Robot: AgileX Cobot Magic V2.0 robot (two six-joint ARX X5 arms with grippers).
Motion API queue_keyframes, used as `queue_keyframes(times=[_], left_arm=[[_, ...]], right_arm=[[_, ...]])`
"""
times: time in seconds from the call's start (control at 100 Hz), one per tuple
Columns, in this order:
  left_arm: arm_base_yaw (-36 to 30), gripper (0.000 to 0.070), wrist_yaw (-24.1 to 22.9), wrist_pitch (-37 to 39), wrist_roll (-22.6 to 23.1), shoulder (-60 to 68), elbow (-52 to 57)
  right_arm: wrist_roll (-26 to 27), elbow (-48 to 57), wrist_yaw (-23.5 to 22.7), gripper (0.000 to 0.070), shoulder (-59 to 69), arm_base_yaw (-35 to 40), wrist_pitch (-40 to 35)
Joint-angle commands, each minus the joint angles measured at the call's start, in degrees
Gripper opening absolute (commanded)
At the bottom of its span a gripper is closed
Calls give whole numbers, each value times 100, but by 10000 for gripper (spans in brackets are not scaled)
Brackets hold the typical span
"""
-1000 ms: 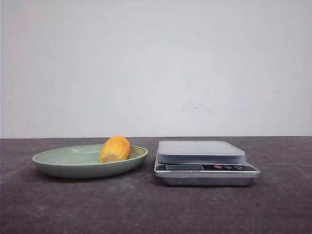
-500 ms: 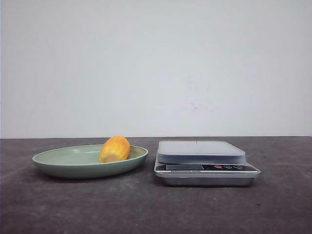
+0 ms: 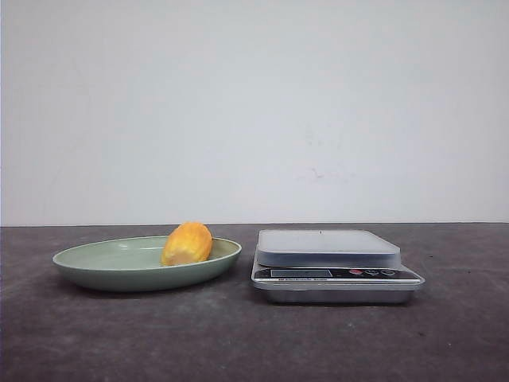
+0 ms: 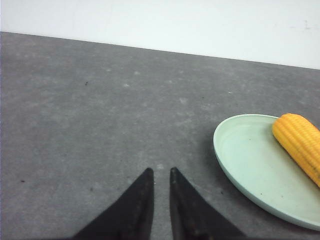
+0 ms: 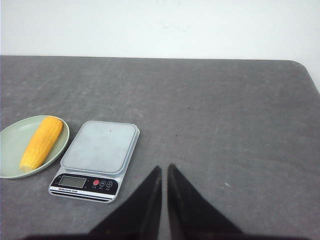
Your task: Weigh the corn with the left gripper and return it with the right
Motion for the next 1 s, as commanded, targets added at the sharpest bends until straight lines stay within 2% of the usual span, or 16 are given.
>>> queue_keyframes(times=[0.0, 0.15, 0.32, 0.46, 0.54, 0.69, 0.99], left_arm=[[7, 12, 11, -28, 98, -7, -101], [7, 12, 11, -28, 98, -7, -101], [7, 12, 11, -28, 98, -7, -101], [7, 12, 9, -28, 98, -7, -101], [7, 12, 11, -28, 98, -7, -101], [7, 12, 9, -28, 98, -7, -101], [7, 12, 11, -28, 98, -7, -101]], right_arm=[[-286, 20, 173, 12, -59, -208, 398], [-660, -1080, 109, 12, -544, -1038, 2046], [-671, -3088, -437, 12, -1298, -1899, 4109], [-669, -4544, -481, 12, -1572, -2179, 5075], [-664, -5169, -479, 12, -1589, -2212, 5386], [-660, -5919, -501, 12, -1742, -2138, 5480], [-629, -6529, -621, 12, -1932, -1928, 5434]])
